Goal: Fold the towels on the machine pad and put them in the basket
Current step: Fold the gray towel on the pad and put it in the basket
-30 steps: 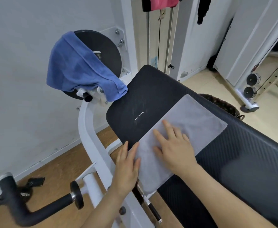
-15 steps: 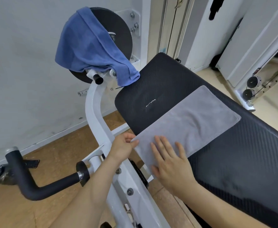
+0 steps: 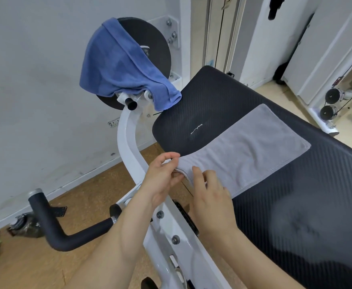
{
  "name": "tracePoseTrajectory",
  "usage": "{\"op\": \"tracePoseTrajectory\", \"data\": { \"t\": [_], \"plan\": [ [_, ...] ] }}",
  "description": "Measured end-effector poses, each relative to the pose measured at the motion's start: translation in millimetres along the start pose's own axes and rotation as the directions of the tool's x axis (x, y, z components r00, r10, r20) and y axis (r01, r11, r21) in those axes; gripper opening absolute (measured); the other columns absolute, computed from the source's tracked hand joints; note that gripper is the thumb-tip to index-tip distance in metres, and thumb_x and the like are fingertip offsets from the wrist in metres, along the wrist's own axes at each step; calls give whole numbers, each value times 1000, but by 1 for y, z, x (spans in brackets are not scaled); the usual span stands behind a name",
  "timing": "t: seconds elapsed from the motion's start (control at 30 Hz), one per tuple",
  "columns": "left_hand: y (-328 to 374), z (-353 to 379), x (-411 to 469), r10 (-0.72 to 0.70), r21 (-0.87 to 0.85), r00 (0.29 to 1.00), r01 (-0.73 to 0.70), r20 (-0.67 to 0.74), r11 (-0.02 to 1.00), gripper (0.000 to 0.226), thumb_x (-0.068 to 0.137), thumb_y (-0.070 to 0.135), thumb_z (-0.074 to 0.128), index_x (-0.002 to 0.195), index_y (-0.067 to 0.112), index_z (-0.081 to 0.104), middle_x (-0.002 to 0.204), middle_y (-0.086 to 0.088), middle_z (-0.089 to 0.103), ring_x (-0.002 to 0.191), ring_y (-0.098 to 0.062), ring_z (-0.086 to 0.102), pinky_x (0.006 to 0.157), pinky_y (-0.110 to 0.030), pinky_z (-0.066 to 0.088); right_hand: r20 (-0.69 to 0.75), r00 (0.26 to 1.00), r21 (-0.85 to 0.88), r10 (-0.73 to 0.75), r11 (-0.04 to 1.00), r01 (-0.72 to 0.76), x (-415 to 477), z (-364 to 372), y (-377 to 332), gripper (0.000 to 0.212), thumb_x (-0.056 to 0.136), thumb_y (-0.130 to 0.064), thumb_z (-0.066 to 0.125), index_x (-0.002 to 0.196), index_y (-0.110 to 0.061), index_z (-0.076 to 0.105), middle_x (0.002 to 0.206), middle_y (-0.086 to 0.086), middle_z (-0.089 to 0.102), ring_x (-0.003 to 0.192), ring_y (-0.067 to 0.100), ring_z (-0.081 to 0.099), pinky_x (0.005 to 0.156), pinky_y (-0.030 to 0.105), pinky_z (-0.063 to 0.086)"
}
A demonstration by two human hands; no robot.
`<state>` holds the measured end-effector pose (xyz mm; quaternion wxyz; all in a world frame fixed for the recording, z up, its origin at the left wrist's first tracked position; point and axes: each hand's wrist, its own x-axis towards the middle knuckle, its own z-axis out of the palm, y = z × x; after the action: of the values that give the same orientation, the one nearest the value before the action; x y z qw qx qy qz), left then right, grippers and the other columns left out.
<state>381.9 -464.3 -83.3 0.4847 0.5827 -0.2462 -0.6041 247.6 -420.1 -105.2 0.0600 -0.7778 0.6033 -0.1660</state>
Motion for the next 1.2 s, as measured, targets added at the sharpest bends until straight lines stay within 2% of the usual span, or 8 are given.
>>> {"op": "tracePoseTrajectory", "data": {
  "t": [0.13,0.23,0.33,0.53,0.8,0.97,1.1,1.2],
  "plan": [
    [-1,-7,-6,100,234,989,-123,106,964,40,88,0,57,120,24,61,120,-4,63,108,-16,64,91,-36,54,131,991,73,15,997,-24,15,-21,13,34,77,1,58,109,-10,59,88,5,58,67,27,54,52,32,36],
    [-12,-8,-4,331,856,874,-446,355,260,88,68,-6,63,141,35,37,154,4,21,140,-18,21,113,-38,28,178,984,123,6,992,-28,26,-35,27,23,87,-3,46,105,-14,57,94,3,59,81,27,57,63,36,43],
    [-17,6,4,422,757,643,-621,640,-203,88,62,0,67,138,32,37,150,2,34,138,-20,24,111,-43,20,190,981,150,-41,989,12,30,-44,32,17,91,-8,47,100,-14,60,91,5,64,81,27,59,64,35,42],
    [-7,15,13,238,618,570,-718,786,-321,20,65,2,68,75,19,62,74,3,63,75,-23,62,71,-35,49,370,926,365,71,906,-215,35,-62,52,24,89,-26,58,112,-26,66,101,-5,68,91,18,64,76,26,48],
    [-3,-6,-24,-131,499,577,-782,806,-374,27,62,-6,54,69,20,55,68,4,59,64,-17,57,55,-31,49,295,902,634,316,641,-432,48,-69,98,48,92,-15,54,136,-31,44,124,-8,59,101,11,61,88,31,50],
    [23,19,-19,-169,563,617,-778,769,-280,39,75,-2,47,103,20,63,91,4,60,84,-16,54,72,-37,48,393,893,722,219,529,-447,41,-80,86,60,82,-62,57,136,-37,45,130,-11,52,115,7,55,93,25,44],
    [51,60,-1,-99,562,628,-747,772,-356,37,83,14,56,117,29,54,105,7,49,94,-14,50,72,-33,43,432,901,552,42,777,-301,28,-99,66,97,64,-79,59,144,-36,27,138,-19,37,126,3,42,103,32,42],
    [65,92,12,-45,574,618,-752,785,-323,28,91,19,51,117,28,58,105,6,54,98,-14,53,76,-32,45,167,981,264,95,955,-137,29,-94,68,46,91,-42,55,133,-30,40,123,-12,51,107,12,55,80,31,48]
  ]
}}
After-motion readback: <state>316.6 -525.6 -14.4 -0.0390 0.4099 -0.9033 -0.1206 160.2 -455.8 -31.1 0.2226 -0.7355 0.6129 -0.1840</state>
